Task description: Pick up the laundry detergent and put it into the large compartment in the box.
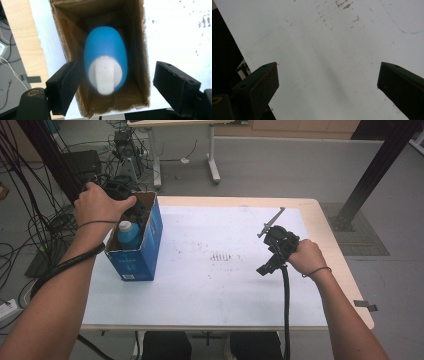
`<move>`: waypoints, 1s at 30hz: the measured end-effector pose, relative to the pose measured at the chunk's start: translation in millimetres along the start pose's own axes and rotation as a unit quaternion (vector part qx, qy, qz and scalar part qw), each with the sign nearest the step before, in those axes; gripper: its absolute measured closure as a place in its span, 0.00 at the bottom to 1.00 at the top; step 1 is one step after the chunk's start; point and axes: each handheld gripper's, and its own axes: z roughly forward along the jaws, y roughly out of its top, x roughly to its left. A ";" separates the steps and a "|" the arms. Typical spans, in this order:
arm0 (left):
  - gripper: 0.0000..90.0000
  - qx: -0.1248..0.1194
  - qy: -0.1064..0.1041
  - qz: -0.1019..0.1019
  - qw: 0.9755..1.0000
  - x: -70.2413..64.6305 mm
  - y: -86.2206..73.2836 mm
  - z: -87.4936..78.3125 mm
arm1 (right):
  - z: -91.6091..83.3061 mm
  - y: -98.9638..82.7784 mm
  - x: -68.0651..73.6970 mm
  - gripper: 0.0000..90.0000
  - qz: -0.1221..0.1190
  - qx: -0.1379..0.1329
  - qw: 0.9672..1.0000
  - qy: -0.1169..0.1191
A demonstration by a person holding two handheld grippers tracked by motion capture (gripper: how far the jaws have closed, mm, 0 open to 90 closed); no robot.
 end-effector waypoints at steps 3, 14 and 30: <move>0.22 0.002 0.003 0.009 1.000 -5.2 -0.6 -5.6 | 0.9 0.2 0.1 0.04 0.000 -0.001 1.000 -0.001; 0.11 -0.006 -0.005 0.049 0.999 -26.7 -7.3 -21.8 | 2.4 2.5 0.7 0.04 -0.003 -0.002 1.000 0.000; 0.06 -0.024 -0.013 0.155 0.988 -90.6 -24.5 -46.7 | 2.4 5.0 2.0 0.04 -0.002 0.000 1.000 -0.003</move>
